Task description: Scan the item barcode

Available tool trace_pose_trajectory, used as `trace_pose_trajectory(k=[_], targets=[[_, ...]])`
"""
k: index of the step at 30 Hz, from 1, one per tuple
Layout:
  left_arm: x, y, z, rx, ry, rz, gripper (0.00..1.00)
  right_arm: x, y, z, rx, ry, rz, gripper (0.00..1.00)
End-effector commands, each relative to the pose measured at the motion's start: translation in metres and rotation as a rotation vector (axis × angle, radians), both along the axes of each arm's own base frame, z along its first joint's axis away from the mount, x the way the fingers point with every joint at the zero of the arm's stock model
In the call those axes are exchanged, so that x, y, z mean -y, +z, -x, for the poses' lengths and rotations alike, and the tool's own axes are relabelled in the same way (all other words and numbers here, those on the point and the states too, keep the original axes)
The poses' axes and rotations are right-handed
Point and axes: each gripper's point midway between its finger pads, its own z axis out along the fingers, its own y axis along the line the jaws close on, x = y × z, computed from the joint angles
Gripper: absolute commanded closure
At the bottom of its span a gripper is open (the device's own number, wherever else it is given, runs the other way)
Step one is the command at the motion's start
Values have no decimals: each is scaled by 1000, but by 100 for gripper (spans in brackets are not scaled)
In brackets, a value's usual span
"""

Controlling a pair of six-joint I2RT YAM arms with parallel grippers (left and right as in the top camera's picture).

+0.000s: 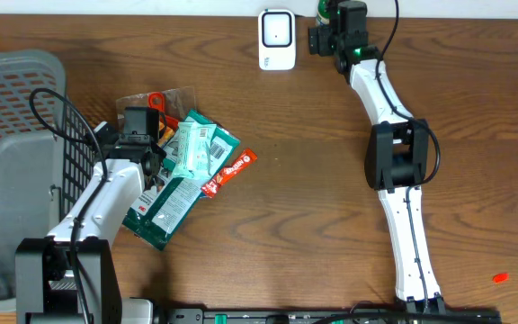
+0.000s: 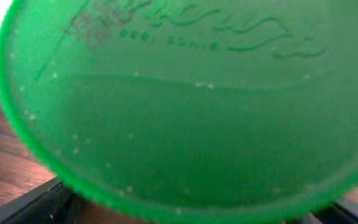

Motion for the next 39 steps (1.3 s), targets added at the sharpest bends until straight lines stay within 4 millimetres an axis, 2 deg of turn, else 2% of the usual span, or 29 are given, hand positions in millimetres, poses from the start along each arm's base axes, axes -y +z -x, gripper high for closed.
trace_pose_trajectory(k=[1,16,25,31,39], targets=[[-4,-6,4,-13,27,-4,11,5,0,-2,9,-10,14,5],[-4,-6,4,-12,27,-3,11,4,12,-10,69,6,31,4],[-4,-6,4,-12,27,-4,11,10,29,-21,154,-2,53,7],[-4,-6,3,-10,27,-3,11,15,23,-21,148,-9,54,8],[-4,-5,3,-8,27,-3,11,11,11,-21,147,4,47,9]])
